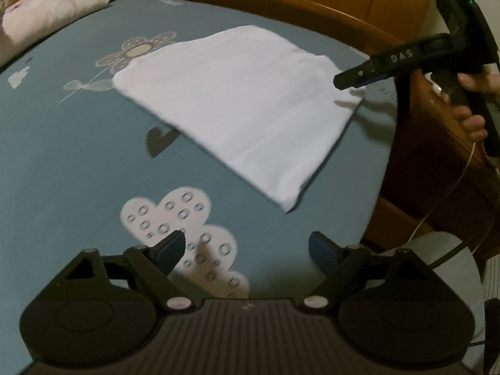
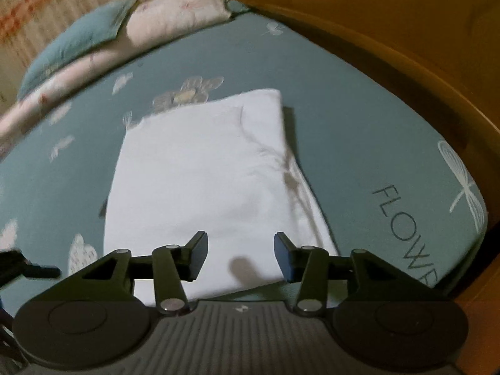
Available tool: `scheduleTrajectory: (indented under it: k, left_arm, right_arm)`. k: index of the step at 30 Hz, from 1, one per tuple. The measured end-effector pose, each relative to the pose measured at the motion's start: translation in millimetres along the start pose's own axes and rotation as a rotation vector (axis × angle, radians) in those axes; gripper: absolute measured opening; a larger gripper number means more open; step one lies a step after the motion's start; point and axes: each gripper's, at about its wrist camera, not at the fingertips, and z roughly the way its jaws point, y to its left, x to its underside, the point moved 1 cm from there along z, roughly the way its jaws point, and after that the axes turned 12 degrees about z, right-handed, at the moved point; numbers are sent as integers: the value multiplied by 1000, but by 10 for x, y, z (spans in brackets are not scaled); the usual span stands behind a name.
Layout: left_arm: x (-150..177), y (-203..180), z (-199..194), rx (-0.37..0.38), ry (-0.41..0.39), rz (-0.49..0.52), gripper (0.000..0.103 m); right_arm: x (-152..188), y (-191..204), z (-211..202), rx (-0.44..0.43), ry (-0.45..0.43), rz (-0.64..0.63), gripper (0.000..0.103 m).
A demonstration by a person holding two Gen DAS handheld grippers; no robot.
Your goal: Fold clothes
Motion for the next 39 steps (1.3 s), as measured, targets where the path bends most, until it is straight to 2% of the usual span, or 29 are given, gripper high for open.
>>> scheduleTrajectory:
  k: [7, 11, 13, 17, 22, 24, 27, 29, 32, 34, 39]
  left_arm:
    - [210, 312, -94, -48, -40, -57, 90]
    - [331, 492, -149, -76, -64, -89, 90]
    - [400, 585, -168, -90, -74, -107, 90]
    - [510, 724, -191, -134, -95, -108, 93]
    - [646, 797, -236, -156, -106, -97, 93]
    - [718, 826, -262, -158, -106, -91, 94]
    - [770, 890, -248, -140, -108, -99, 94]
    - [801, 931, -231, -129, -107, -100, 94]
    - [849, 983, -181, -115, -85, -97, 94]
    - [872, 1000, -190, -119, -91, -102, 94]
    - [881, 1021, -241, -92, -111, -112, 94]
  right_arm:
    - [-348, 198, 207, 49, -63, 7, 54]
    - [-468, 148, 585, 87, -3, 43, 54]
    - [-533, 239, 543, 105, -9, 22, 54]
    - [-752, 460, 483, 113, -82, -32, 58]
    - [-978, 450, 993, 193, -27, 7, 58]
    - [-1039, 446, 1013, 193, -35, 38, 58]
    - [-1141, 652, 907, 162, -58, -10, 58]
    - [-1214, 862, 923, 124, -44, -36, 58]
    - [-1318, 1248, 1126, 37, 4, -79, 58]
    - [-1365, 1498, 1337, 12, 29, -117, 58]
    - [-1318, 1919, 1978, 125, 72, -239, 58]
